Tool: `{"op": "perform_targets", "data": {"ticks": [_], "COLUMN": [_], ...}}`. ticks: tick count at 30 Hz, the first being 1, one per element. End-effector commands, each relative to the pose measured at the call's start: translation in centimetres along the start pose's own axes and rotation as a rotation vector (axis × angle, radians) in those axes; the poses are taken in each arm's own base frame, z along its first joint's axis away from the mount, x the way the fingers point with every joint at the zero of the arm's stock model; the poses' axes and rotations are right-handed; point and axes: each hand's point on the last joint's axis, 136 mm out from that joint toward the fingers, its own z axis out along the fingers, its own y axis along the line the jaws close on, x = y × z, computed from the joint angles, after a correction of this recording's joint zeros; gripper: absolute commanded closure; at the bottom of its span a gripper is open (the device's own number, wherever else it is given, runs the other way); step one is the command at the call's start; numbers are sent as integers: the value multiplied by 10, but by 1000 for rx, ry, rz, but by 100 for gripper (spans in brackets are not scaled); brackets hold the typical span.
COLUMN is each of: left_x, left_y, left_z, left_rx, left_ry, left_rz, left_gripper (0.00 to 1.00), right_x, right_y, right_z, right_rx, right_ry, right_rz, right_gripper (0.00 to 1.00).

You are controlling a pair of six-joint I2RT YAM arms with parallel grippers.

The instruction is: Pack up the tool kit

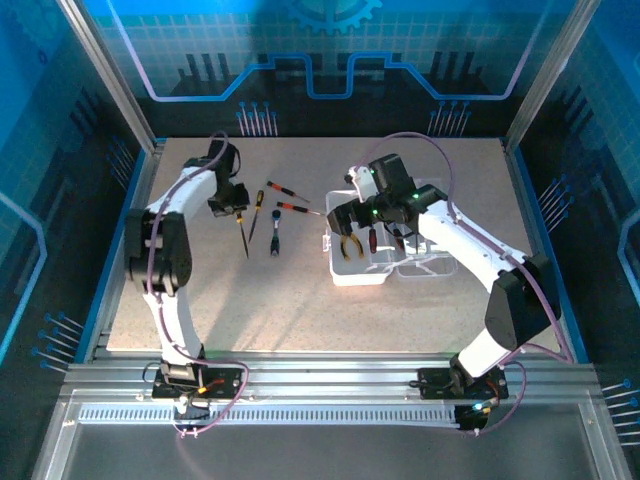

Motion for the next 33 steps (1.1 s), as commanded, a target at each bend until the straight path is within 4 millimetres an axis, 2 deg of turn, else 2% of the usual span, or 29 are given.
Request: {"op": "perform_targets", "data": {"ticks": [1, 4, 7, 9, 14, 19, 25, 30, 31, 32, 33], "left_x": [-3, 8, 20, 27, 35, 41, 46, 50, 51, 51, 51], "left_y": [-52, -90, -123, -142, -169, -184, -185, -187, -187, -187, -186], "left_z": [-63, -89, -103, -108, -109, -118, -118, -115, -116, -115, -116], "left_rx": [218, 310, 396, 450, 526, 560, 565, 584, 588, 586, 583], "left_ry": [-91, -127, -147, -153, -145, -147, -141, -124, -123, -123, -125], "left_rz": [42, 90, 120, 122, 117, 142, 148, 148, 149, 155, 161], "left_gripper": [100, 100, 100, 100, 100, 100, 100, 100, 97, 90, 79], "right_x": [-11, -22, -29, -29, -28, -31, -40, -43, -43, -43, -43], "right_y": [36, 56, 69, 76, 89, 89, 99, 98, 98, 95, 93], "right_z": [-8, -6, 2, 13, 36, 51, 63, 61, 59, 56, 52], "right_rx": [-191, -275, -318, -325, -345, -313, -339, -340, -339, -333, -328], "right_ry": [-55, -88, -103, -99, -83, -97, -115, -118, -119, -120, -122], "right_rz": [3, 24, 54, 61, 89, 108, 126, 132, 130, 131, 127], "right_gripper": [0, 0, 0, 4, 18, 40, 59, 89, 96, 100, 100]}}
